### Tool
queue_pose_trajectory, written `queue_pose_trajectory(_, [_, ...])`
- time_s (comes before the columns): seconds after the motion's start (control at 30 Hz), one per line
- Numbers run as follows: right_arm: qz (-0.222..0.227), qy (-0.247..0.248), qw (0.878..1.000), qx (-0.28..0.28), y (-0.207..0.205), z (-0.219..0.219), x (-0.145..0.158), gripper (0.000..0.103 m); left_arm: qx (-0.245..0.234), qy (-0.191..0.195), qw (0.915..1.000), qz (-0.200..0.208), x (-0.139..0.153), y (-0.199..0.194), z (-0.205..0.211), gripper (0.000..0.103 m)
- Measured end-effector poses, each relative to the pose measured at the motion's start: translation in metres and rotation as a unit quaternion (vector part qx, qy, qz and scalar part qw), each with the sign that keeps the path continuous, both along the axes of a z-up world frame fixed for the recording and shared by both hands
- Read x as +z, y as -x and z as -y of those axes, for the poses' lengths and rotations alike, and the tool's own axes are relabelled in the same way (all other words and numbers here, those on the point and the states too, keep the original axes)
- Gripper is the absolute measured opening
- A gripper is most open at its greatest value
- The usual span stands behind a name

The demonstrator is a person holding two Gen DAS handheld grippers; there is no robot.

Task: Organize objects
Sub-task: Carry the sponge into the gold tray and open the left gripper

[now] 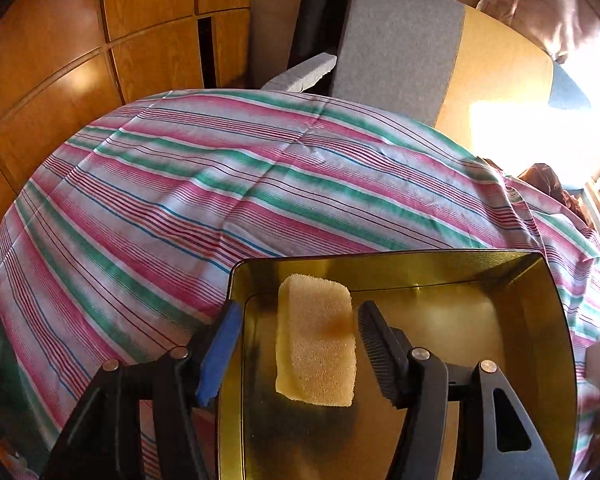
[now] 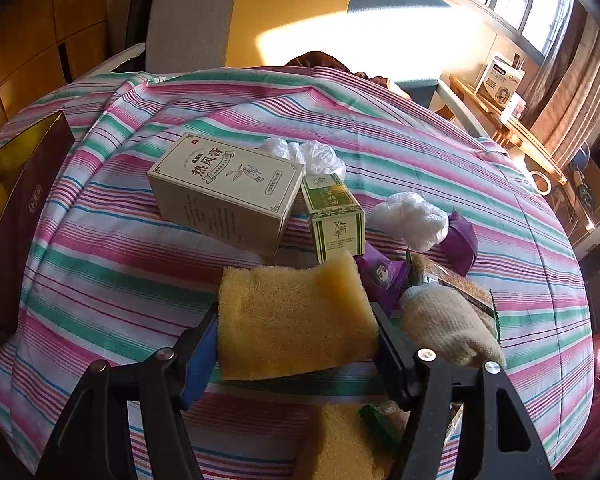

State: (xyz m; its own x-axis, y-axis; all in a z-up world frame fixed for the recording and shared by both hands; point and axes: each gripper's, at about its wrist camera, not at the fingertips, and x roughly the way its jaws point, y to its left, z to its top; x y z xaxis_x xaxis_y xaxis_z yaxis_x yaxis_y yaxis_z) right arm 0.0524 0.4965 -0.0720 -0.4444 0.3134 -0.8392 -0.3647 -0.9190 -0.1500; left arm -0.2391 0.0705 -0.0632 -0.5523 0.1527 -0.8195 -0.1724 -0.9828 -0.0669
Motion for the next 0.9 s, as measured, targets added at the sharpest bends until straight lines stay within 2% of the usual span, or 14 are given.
queue_pose_trajectory(0.23, [-0.019,-0.001,1.0,0.0,-0.003,0.003,0.008,0.069,-0.008,-0.003,0.9986,-0.052,0.027,-0.046,0.012,0.063])
queue_pose_trajectory(0.3, [-0.024,-0.001,1.0,0.001,-0.003,0.005,0.011,0.069,-0.014,-0.002,0.9976,-0.068,0.035,-0.067,0.015,0.066])
queue_pose_trajectory(0.47, [-0.014,-0.007,1.0,0.011,0.0,0.014,0.008,0.069,-0.031,0.0,0.9947,-0.098,0.048,-0.114,0.019,0.069])
queue_pose_trajectory(0.9, [0.008,-0.015,1.0,0.006,0.002,0.013,-0.003,0.069,-0.037,-0.016,0.9932,-0.109,0.055,-0.191,0.03,0.071])
